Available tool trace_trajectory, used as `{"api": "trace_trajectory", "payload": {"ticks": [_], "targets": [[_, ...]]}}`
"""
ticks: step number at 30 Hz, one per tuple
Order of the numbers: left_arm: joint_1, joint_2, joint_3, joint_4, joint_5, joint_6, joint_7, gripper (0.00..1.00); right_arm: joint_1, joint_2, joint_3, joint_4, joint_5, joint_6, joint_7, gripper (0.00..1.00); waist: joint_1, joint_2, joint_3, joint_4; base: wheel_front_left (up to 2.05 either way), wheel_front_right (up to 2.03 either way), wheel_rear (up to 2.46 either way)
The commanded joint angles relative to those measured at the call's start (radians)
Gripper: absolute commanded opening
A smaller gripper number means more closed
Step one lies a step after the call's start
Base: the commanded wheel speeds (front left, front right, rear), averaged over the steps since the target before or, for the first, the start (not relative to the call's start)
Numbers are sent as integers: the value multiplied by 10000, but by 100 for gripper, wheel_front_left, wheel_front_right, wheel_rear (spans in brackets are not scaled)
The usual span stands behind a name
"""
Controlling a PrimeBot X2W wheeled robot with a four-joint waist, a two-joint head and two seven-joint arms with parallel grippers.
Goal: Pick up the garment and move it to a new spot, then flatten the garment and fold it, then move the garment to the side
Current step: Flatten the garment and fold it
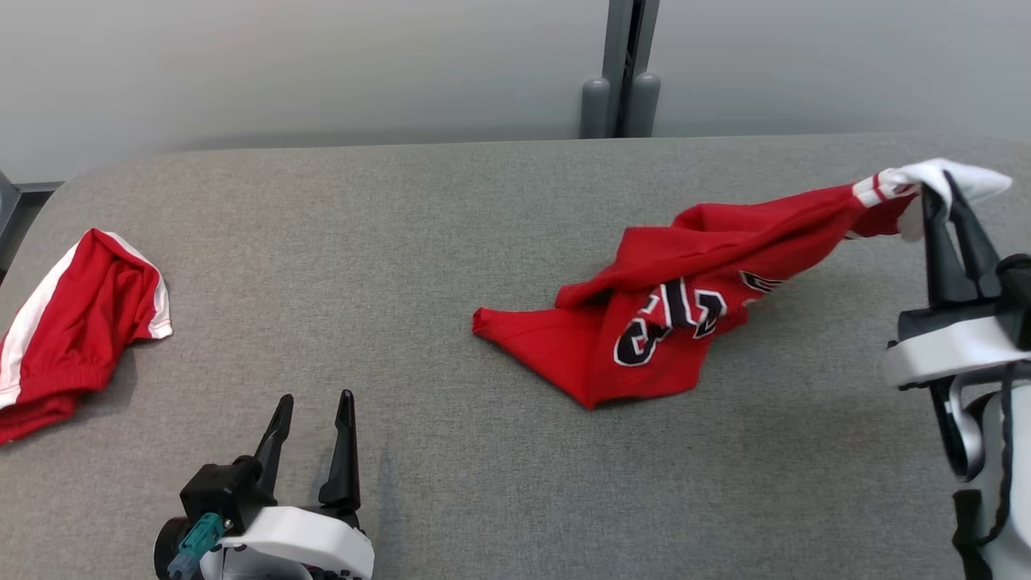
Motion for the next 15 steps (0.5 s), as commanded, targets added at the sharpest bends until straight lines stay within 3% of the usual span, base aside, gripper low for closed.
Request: {"api": "trace_trajectory", "payload": {"ticks": [1,15], "targets": [[35,46,-17,24,-45,45,-23,100,-164,-141,-75,-118,5,-2,-3,0,0,0,-53,-49,0,0,0],[154,46,-119,219,-162,3,-23,100,-1562,-501,886,-639,308,-2,-3,0,0,0,-120,229,0,0,0]]}}
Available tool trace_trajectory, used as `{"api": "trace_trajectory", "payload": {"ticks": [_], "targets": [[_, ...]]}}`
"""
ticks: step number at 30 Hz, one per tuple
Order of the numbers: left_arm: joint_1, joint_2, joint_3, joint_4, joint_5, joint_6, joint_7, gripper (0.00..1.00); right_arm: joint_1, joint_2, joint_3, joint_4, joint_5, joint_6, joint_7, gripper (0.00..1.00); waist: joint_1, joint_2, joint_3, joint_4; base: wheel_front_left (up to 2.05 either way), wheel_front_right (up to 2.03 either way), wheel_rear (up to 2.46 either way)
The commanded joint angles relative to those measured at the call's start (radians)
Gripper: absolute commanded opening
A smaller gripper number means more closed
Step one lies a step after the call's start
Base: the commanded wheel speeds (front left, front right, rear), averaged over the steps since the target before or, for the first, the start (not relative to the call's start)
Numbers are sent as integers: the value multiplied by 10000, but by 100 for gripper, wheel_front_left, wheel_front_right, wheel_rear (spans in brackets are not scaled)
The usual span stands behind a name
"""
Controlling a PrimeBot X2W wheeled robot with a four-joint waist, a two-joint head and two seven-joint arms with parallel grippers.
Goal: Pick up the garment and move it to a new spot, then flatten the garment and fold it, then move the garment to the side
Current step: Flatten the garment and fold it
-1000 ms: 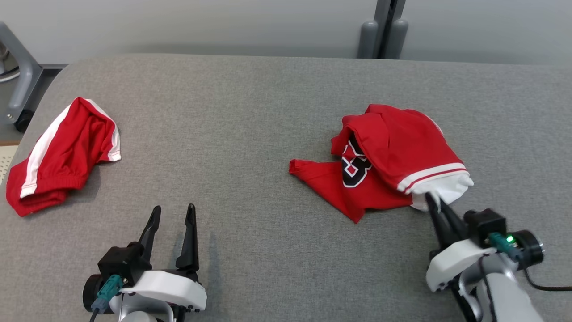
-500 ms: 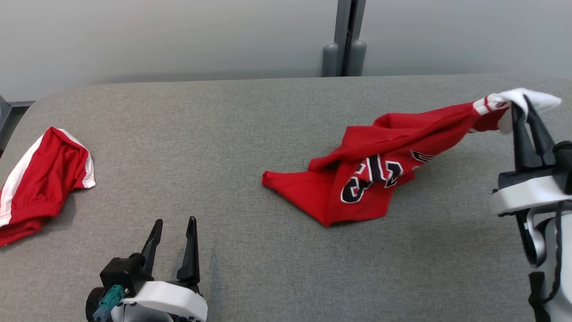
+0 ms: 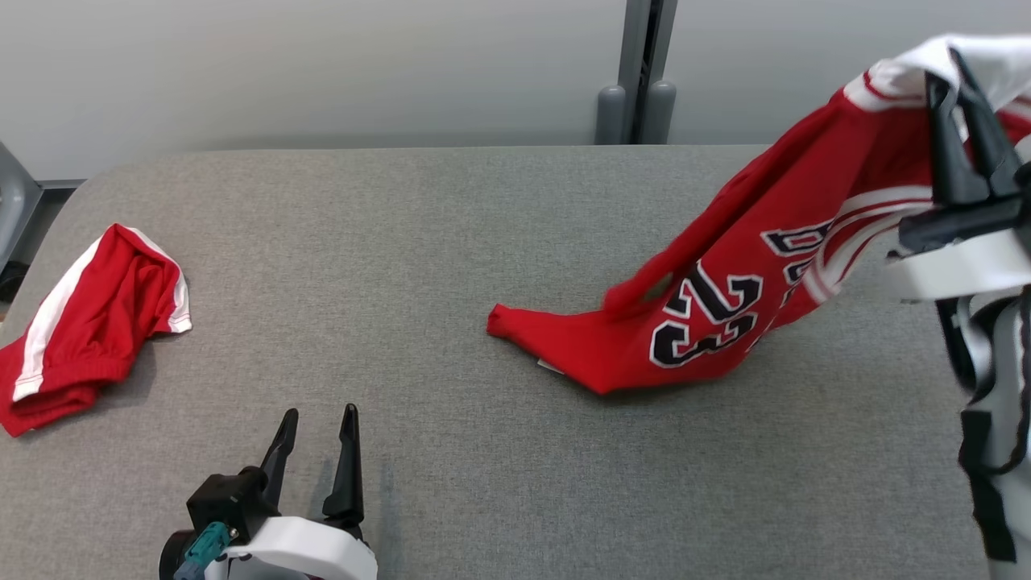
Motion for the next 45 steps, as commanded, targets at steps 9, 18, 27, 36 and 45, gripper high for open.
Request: {"api": "trace_trajectory", "payload": {"ticks": [9,18,27,36,45], "targets": [[333,42,89,52,-79,113,-21,100,-945,-336,-176,-1100,275,-2,-2,0,0,0,-262,85,0,0,0],[297,42,-57,16,-170,191,-21,100,-1313,-469,66,-2666,640,-2,305,0,0,0,-176,-36,0,0,0],[-285,44,-402,137,-406,164,-21,100,-2092,-513,141,-952,263,-2,1100,0,0,0,831,1113,0,0,0],[-787,39,-759,129,-533,85,-21,100,-3244,-468,-309,3106,-784,-2,1091,100,0,0,1606,2301,0,0,0],[-666,39,-659,1,-346,143,-21,100,-3325,20,-1125,5025,-1249,-2,69,100,0,0,1470,2080,0,0,0]]}}
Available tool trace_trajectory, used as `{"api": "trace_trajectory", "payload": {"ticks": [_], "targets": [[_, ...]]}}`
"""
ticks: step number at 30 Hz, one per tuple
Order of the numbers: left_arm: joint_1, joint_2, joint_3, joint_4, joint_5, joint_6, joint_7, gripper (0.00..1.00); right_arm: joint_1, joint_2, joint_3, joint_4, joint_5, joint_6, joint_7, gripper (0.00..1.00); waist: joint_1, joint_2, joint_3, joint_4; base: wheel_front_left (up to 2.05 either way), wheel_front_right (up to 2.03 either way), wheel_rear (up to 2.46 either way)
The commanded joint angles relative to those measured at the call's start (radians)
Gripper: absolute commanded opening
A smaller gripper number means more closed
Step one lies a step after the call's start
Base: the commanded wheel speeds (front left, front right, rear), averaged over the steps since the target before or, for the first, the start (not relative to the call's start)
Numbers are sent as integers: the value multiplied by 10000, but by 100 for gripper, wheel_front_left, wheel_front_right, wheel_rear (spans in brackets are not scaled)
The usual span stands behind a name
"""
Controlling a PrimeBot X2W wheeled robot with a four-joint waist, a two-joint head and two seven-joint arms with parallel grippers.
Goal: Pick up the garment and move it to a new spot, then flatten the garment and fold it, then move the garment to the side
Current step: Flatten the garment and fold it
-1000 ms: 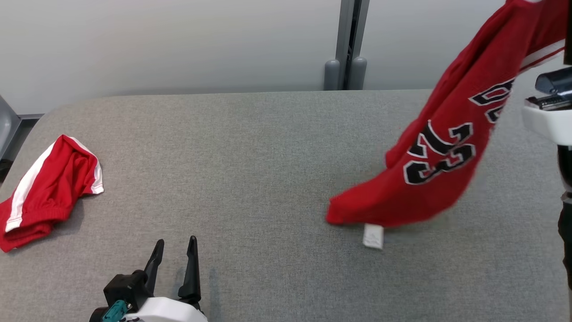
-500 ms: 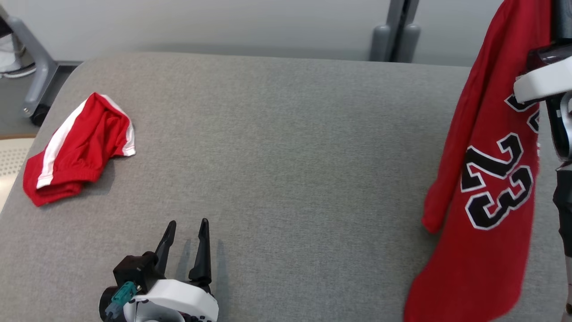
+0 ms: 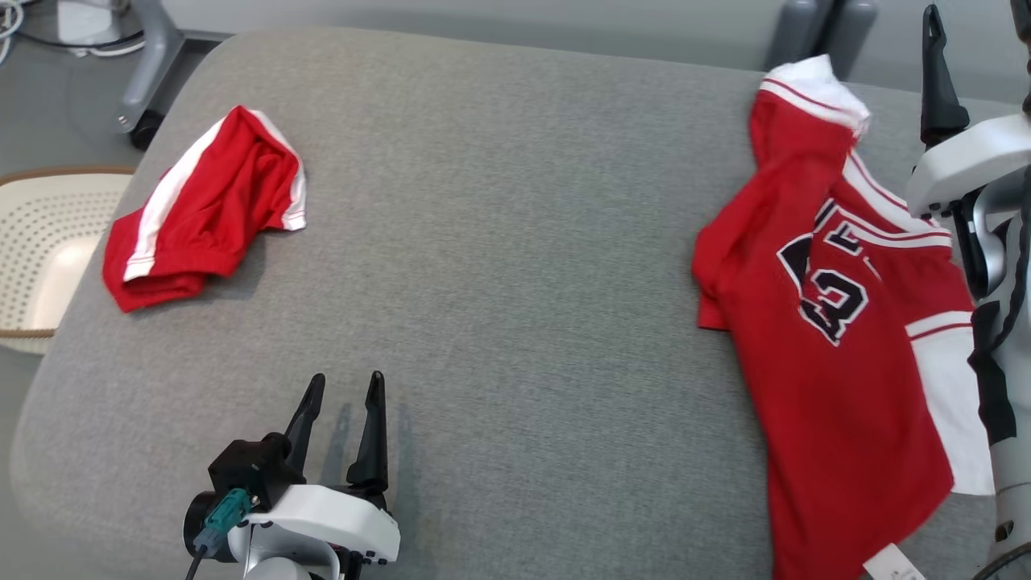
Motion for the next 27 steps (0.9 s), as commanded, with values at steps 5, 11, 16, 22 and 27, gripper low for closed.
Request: {"api": "trace_trajectory", "payload": {"ticks": [5,11,16,22,27], "targets": [[-100,37,45,-113,200,-104,-23,100,613,175,-172,-402,285,-2,-159,100,0,0,-237,-860,0,0,0],[-281,37,-82,-127,395,-214,-22,100,2325,441,-267,-1851,1012,-2,-159,100,0,0,-364,-1744,0,0,0],[-329,40,-400,-1,755,-381,-23,100,3891,678,-216,-2638,1593,-2,-161,100,0,0,-534,-2346,0,0,0],[-345,39,-939,143,938,-504,-23,100,5329,869,-129,-3112,2024,-2,-161,100,0,0,-717,-2863,0,0,0],[-355,42,-1354,251,852,-596,-22,100,6098,898,23,-3144,2322,-2,-163,100,0,0,-850,-3217,0,0,0]]}}
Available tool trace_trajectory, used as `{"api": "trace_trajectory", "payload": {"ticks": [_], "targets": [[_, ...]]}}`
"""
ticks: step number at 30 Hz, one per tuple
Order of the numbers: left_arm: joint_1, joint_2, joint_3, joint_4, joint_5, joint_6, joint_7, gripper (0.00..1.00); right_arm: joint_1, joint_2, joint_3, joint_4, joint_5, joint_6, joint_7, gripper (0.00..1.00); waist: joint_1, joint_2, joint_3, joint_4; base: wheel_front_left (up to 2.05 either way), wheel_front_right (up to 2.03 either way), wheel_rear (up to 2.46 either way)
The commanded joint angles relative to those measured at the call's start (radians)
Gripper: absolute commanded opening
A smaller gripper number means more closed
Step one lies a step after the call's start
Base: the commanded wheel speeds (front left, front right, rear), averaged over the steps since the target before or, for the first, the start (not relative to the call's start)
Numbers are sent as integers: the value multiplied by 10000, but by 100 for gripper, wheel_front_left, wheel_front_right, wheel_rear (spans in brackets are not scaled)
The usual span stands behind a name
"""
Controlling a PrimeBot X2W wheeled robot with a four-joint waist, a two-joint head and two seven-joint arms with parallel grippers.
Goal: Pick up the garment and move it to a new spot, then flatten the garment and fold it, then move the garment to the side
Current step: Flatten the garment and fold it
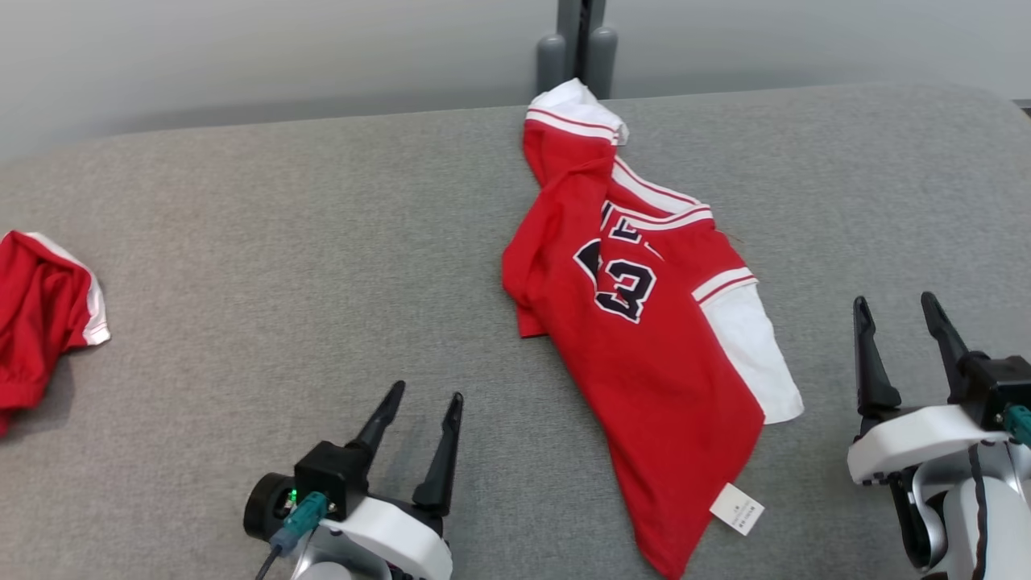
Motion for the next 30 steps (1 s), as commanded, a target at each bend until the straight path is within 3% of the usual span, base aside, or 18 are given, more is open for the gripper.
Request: {"api": "trace_trajectory", "payload": {"ticks": [1,10,16,22,27,28,30], "targets": [[-154,48,-118,67,-19,-86,-21,100,164,-39,79,-10,230,-2,-48,100,0,0,-72,-183,0,0,0],[-487,35,-1093,623,235,-478,-20,100,306,-39,428,-40,656,-2,-47,100,0,0,36,-982,0,0,0],[-839,48,-2200,1290,-348,-885,-21,100,196,-41,471,-58,804,-2,-47,100,0,0,187,-1576,0,0,0],[-1373,51,-3379,1983,-1212,-954,-21,100,195,-43,451,22,898,-2,-47,100,0,0,339,-2011,0,0,0],[-1673,49,-3366,2418,-1428,-949,-20,100,90,-38,471,-5,965,-2,-47,100,0,0,479,-2245,0,0,0],[-1712,45,-3357,2476,-1464,-950,-20,98,74,-40,463,-18,980,-2,-47,100,0,0,498,-2267,0,0,0],[-1782,49,-3360,2600,-1562,-951,-20,84,58,-39,438,-36,985,-2,-48,100,0,0,534,-2290,0,0,0]]}}
